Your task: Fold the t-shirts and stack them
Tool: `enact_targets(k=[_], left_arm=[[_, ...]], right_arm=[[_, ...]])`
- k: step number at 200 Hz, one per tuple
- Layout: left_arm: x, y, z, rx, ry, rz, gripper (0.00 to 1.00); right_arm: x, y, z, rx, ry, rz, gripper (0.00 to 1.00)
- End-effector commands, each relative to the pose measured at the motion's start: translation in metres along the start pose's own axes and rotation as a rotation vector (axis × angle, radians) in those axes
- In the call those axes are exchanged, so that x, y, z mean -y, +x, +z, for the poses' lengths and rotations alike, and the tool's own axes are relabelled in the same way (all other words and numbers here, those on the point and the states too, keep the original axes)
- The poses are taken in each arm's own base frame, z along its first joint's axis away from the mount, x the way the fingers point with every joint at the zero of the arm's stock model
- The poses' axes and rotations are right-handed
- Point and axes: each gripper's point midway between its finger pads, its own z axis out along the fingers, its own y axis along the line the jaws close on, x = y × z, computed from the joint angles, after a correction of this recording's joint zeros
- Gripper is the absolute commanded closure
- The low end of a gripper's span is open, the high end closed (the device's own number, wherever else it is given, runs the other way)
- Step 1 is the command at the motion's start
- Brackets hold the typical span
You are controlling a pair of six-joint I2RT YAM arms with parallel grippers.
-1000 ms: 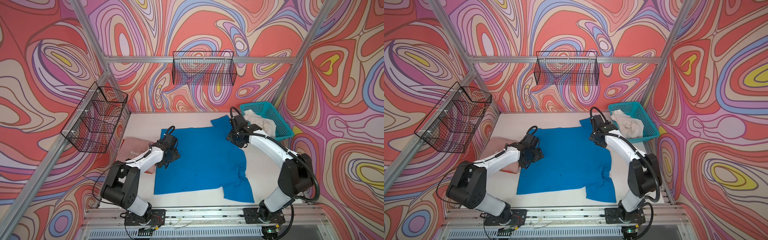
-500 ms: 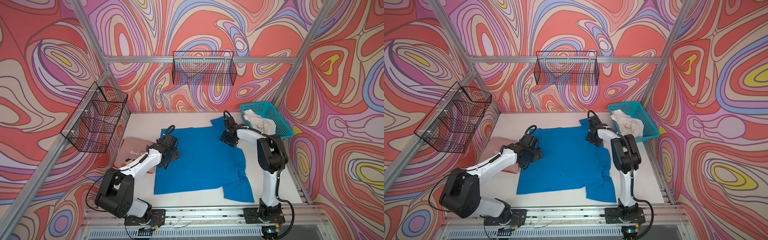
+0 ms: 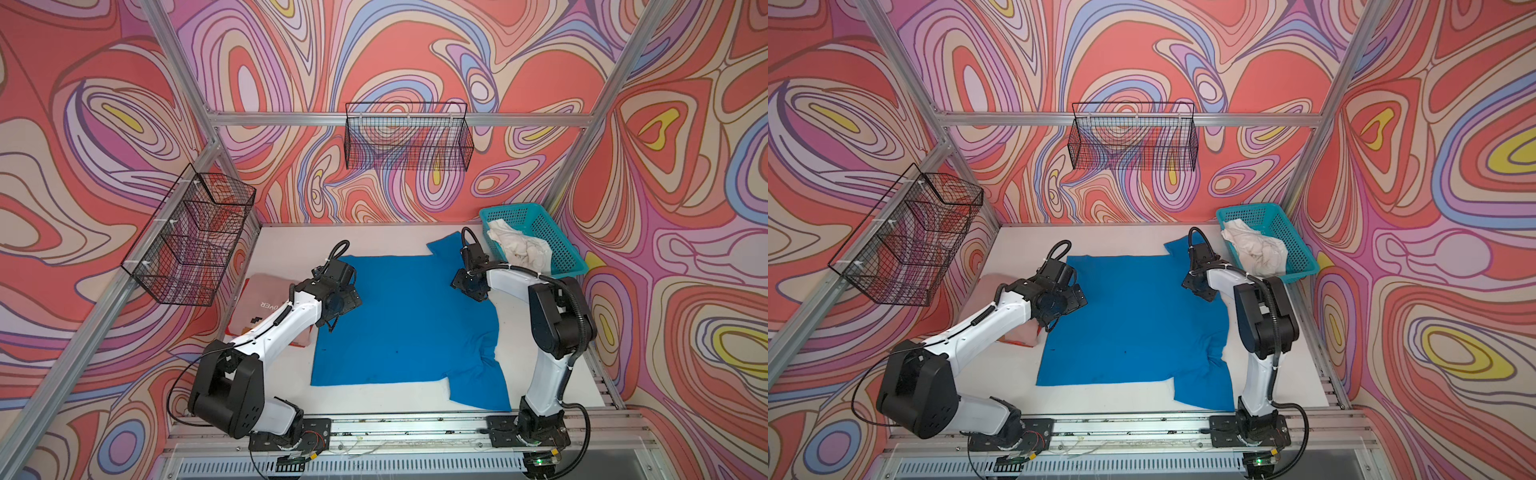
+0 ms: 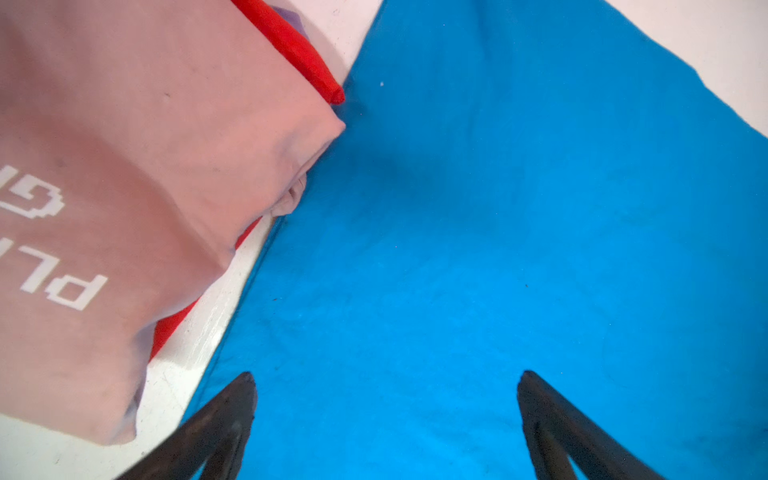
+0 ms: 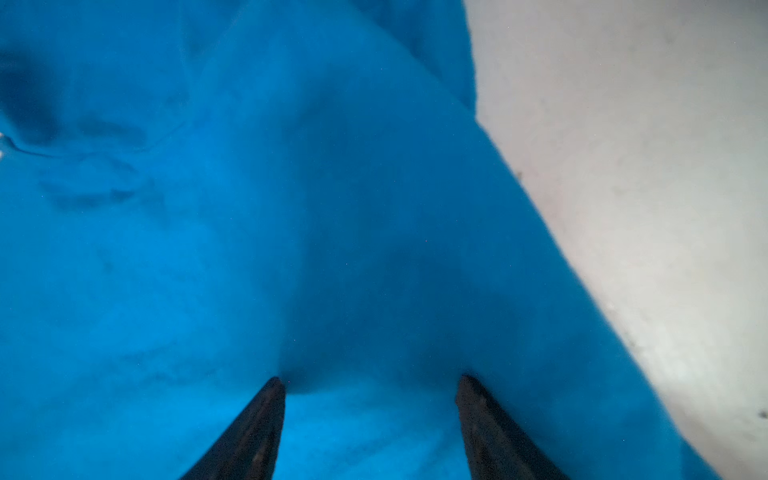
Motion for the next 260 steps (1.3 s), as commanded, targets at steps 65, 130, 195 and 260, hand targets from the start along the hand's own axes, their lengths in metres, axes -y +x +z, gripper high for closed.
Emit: enact_targets(k=[65,130,195,260], left_arm=[[0.024,-0.078,-0.016,0.138,-0.091,0.074,0.00],[0.056,-0.138,0.039,0.100,-0.095,0.119,0.02],[0.070,-0.170,0.110,-0.001,-0.098,0.134,0.16],[0.075,-0.181,0.159,-0.051,-0.093,0.210,0.22]], right_arm=[[-0.017,-0.025,-0.039,0.001,-0.052,-0.054,0.19],[-0.076,-0.036,-0.046,-0.017,-0.245,-0.101,0.19],[-0.099,-0.056,-0.058,0.045,-0.317,-0.121,0.20],[-0.115,-0.047,-0.081,0.066,-0.441,-0.150,0.22]])
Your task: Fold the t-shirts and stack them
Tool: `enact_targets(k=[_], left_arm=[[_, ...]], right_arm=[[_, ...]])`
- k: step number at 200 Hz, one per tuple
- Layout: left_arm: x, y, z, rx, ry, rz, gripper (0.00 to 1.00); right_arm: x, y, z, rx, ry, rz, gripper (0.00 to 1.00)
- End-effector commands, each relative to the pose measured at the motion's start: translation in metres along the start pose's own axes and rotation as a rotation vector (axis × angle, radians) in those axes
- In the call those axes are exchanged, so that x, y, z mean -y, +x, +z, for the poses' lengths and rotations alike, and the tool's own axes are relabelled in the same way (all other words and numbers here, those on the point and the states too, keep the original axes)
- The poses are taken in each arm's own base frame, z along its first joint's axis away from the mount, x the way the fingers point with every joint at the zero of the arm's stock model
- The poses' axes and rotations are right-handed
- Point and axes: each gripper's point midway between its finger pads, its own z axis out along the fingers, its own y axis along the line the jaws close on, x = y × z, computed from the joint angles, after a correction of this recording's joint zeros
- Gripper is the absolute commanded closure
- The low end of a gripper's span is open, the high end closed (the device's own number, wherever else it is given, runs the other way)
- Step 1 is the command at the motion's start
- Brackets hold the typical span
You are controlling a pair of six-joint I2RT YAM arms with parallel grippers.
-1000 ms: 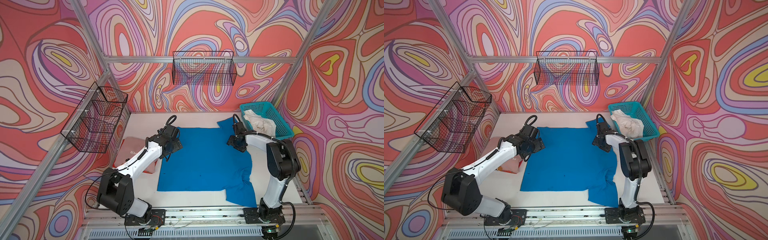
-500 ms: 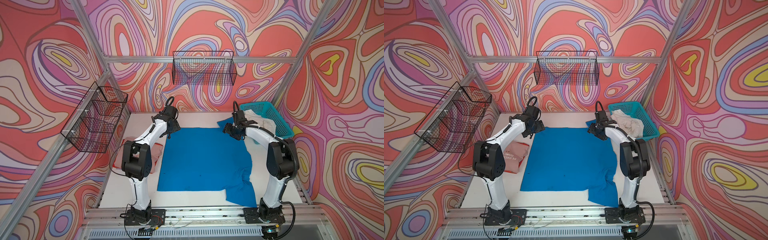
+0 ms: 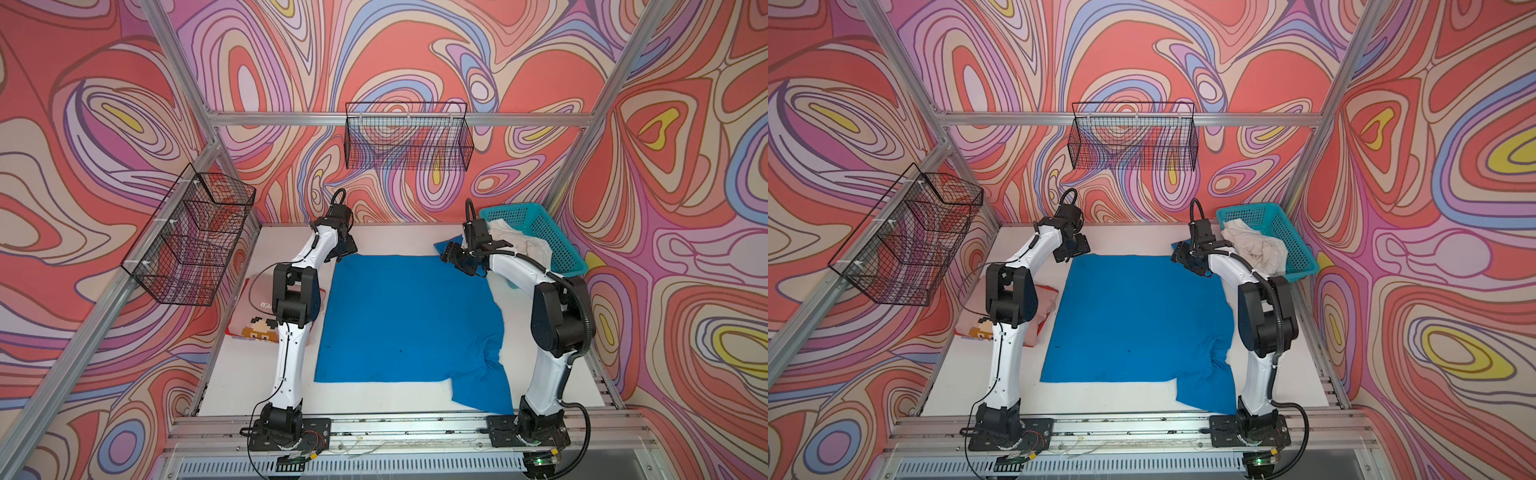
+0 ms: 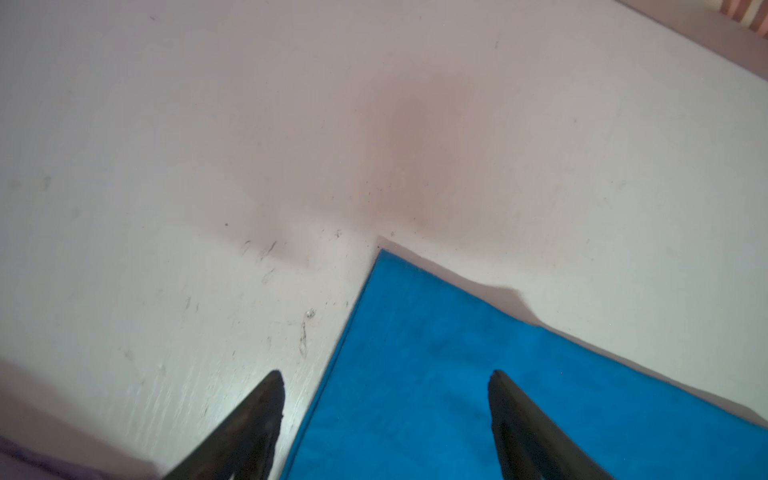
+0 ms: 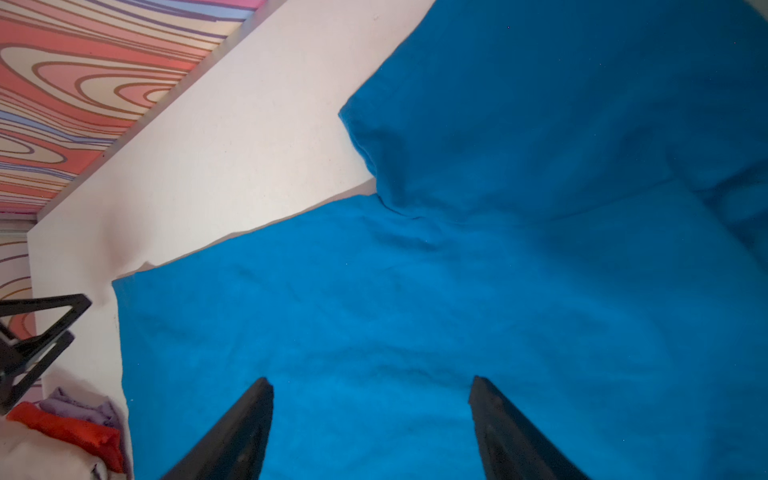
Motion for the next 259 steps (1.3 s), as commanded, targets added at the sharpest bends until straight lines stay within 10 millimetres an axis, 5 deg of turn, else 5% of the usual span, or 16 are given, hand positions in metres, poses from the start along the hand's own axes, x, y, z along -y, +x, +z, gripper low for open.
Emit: enact_targets(k=[1,118,187,259], left_arm=[[-0.001,0.003,0.011,-0.040,-0.003,0.075,0.22],[0.002,0.000,0.060,-0.103,0.071,0.091,0.40],[0.006,0.016,0.073,-0.167,0.105,0.082,0.68],[0.000,0.012,0.061,-0.154,0.107,0.088,1.00]], right_arm=[[-0.024,-0.005,-0.019,0.041,-0.085,-0.045,0.22],[-0.037,-0.012,-0.039,0.093,-0.133,-0.047,0.24],[-0.038,-0.019,-0.041,0.109,-0.117,-0.031,0.25],[-0.023,-0.028,-0.017,0.102,-0.013,-0.016,0.25]])
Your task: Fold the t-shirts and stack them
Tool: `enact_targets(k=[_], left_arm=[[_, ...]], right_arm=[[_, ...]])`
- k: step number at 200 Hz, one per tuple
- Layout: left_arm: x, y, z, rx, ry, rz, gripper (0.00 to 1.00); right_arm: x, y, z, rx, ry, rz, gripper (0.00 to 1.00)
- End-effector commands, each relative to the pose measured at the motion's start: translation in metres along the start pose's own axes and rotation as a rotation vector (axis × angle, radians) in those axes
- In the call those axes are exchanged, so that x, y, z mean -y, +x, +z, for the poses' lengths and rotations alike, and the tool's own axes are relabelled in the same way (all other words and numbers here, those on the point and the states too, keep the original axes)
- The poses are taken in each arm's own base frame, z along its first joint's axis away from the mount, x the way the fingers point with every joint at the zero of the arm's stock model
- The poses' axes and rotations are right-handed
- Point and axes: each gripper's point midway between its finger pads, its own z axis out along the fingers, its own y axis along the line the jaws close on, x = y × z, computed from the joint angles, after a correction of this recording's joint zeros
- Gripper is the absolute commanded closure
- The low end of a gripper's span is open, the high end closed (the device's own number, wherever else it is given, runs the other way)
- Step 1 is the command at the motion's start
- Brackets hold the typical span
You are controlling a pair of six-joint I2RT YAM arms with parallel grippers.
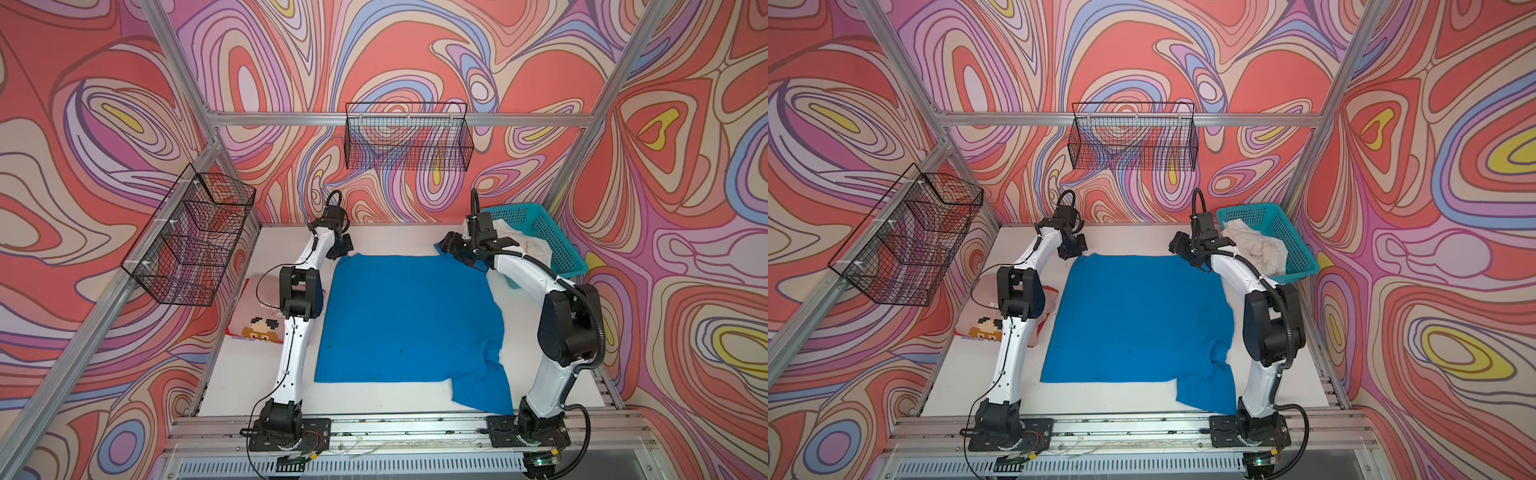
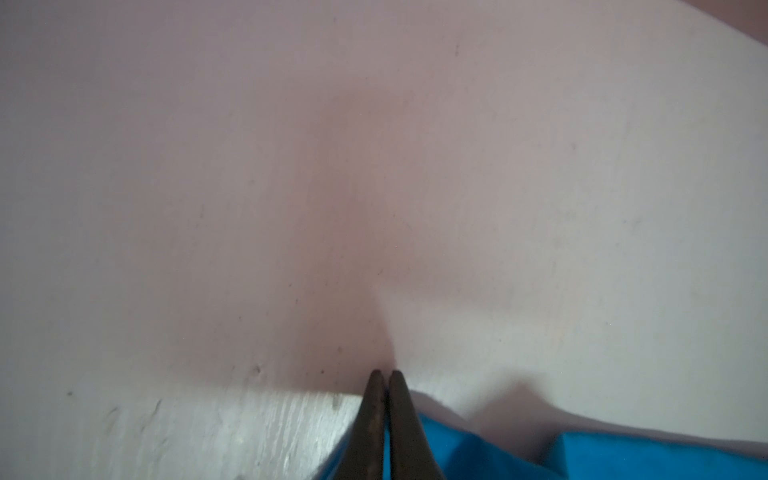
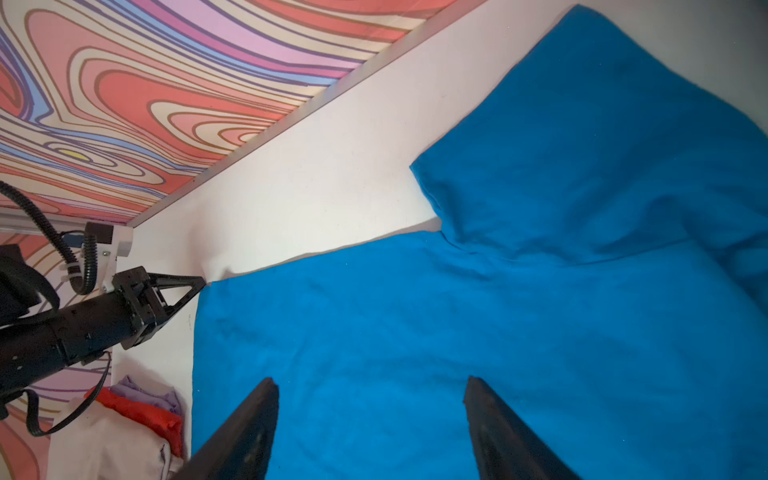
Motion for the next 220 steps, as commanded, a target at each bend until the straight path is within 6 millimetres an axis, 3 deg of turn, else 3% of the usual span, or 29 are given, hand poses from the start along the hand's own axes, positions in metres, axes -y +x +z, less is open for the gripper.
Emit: enact_targets(k=[1,42,99,146,181,220], left_arm=[[-0.015,0.025,0.011,-0.091,-0.031,0.005,1.00],[-0.020,0.018,-0.011,-0.051,-0.036,-0.008,1.00],[-0.019,0.002,-0.055,0.087,-0.003,-0.053,1.00],[-0.027,0.000,-0.068,0.146,-0.027,-0.051,1.00],[-0.026,-0.002,-0.071,0.179,-0.013,-0.057,1.00],[-0.022,-0.001,-0.078,0.199,0.019,-0.061,1.00]], right_arm=[[0.013,0.002,0.015,-0.009,0.072,0.004,0.25],[0.018,-0.001,0.029,-0.014,0.099,-0.006,0.26],[0.027,-0.020,0.048,0.008,0.169,-0.074,0.23],[0.057,-0.034,0.077,-0.014,0.283,-0.112,0.14],[0.060,-0.035,0.104,-0.061,0.281,-0.153,0.08],[0.063,-0.032,0.131,-0.079,0.262,-0.183,0.12]])
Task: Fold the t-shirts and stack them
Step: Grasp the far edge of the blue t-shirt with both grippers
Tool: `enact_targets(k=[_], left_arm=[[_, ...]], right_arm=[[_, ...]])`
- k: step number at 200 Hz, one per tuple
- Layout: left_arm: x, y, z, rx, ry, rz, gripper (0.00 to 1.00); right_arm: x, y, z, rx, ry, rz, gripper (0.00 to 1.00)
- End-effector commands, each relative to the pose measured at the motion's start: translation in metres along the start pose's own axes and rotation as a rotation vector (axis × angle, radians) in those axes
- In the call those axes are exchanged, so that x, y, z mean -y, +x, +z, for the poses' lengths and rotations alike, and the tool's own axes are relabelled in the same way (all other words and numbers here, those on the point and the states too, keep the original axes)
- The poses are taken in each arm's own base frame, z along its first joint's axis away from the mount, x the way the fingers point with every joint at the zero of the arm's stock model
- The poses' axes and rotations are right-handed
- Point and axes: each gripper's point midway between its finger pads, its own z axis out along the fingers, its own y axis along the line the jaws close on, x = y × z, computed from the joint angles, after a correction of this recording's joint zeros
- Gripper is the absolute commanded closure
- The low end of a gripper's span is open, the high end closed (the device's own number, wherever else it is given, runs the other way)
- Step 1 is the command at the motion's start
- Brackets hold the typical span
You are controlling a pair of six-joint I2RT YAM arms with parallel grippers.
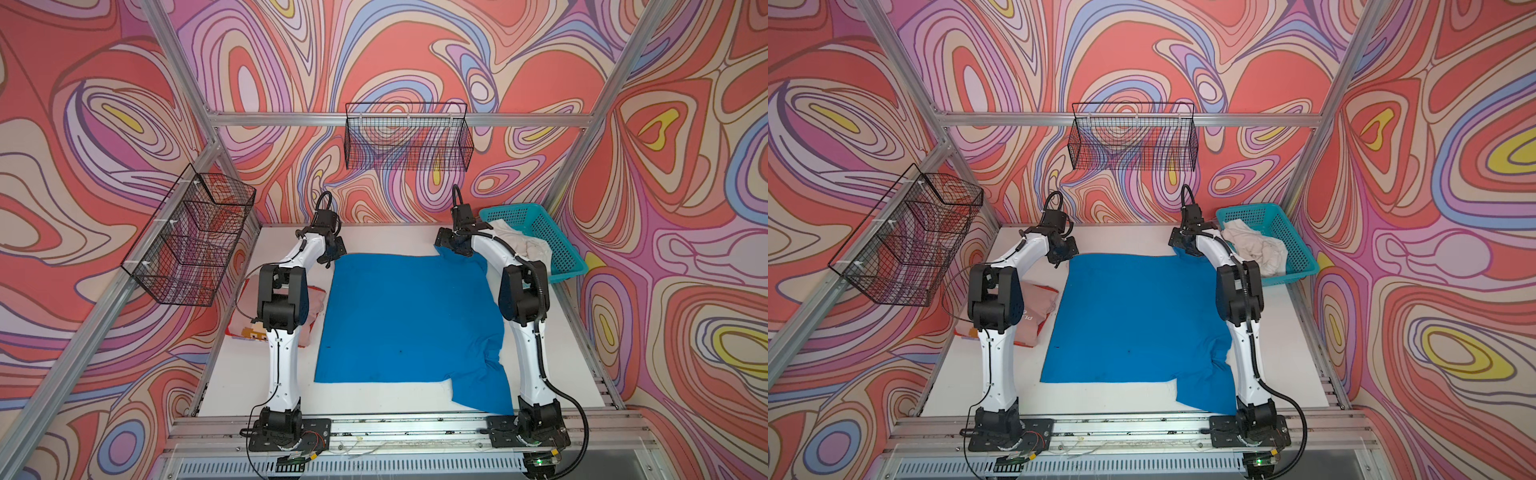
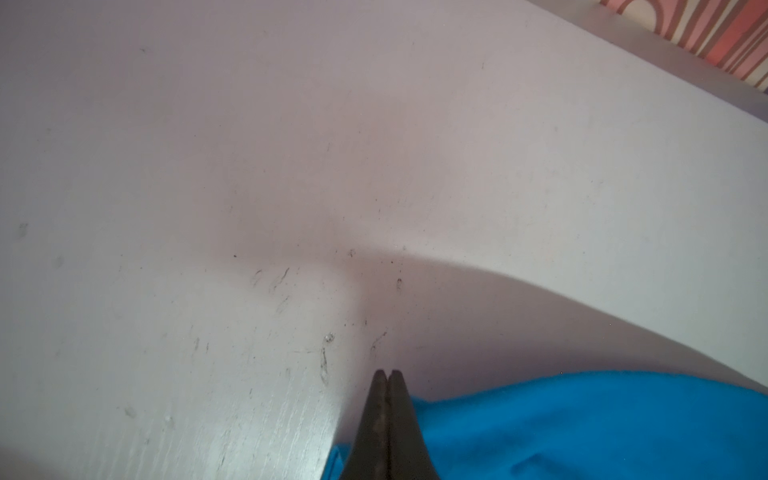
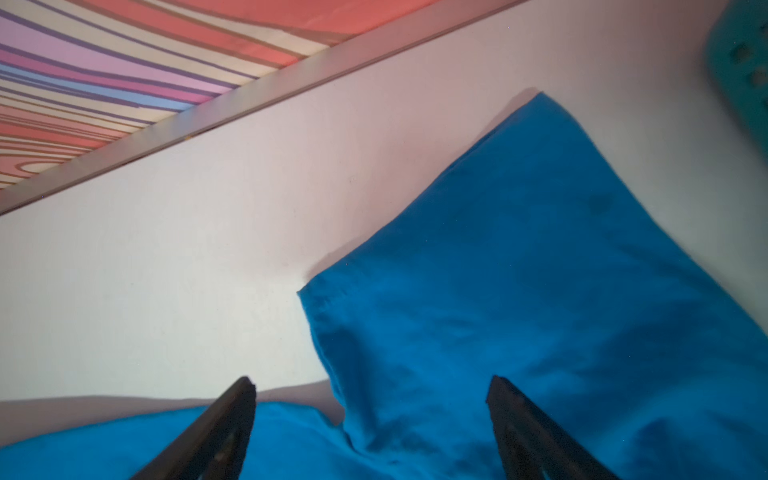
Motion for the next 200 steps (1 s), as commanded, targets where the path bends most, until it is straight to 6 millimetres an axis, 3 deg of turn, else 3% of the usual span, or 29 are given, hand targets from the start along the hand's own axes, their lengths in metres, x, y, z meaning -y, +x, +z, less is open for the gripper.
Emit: enact_targets(k=[1,84,152,200], left_arm=[[0.004,-0.018,-0.023,0.073,0.033,-0.019,1.00],[0.013,-0.024,-0.041,0.136,0.101,0.010,1.00],[0.013,-0.021,-0.048,0.178,0.123,0.027,1.00],[0.015,-0.021,-0.053,0.192,0.136,0.040,1.00]], right_arm=[[-0.001,0.006,0.010,-0.029,0.001,-0.044,0.12],[0.002,0.011,0.049,-0.029,0.020,-0.067,0.30],[-0.003,0.013,0.059,0.012,0.105,-0.156,0.38],[0.002,0.021,0.069,-0.005,0.117,-0.153,0.63]])
